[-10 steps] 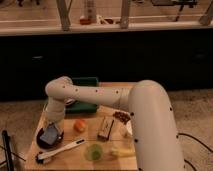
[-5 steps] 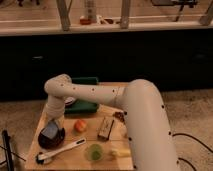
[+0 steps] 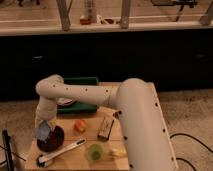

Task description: Wipe purple bowl with sponge

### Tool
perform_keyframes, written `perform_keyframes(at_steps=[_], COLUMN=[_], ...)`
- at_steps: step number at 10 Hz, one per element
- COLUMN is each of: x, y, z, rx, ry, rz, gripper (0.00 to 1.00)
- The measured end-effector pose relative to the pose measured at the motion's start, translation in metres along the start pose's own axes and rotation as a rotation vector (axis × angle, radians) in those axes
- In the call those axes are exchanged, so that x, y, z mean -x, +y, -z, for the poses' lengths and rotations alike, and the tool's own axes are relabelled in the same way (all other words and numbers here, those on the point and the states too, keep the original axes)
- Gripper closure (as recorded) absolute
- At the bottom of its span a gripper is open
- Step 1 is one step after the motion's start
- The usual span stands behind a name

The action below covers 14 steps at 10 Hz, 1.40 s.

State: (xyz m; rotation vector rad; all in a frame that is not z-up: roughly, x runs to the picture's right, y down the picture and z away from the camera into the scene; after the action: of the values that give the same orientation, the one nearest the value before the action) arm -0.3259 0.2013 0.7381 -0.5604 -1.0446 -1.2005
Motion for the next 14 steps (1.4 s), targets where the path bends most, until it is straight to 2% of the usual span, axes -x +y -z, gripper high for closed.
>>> perform_keyframes(at_steps=[4, 6, 10, 12, 14], x=[0.044, 0.050, 0.045, 0.032, 0.008], y=[0.002, 0.016, 0.060, 0.066, 0.064], z=[-0.019, -0.018, -0.003, 0.000, 0.003], rx=[0.017, 0.027, 0.058, 0.061, 0.055], ry=[-0.101, -0.116, -0.092, -0.061, -0.027], rz=[0.031, -0.003, -0.117, -0.150, -0.156], gripper=[1.00, 1.00, 1.00, 1.00, 1.00])
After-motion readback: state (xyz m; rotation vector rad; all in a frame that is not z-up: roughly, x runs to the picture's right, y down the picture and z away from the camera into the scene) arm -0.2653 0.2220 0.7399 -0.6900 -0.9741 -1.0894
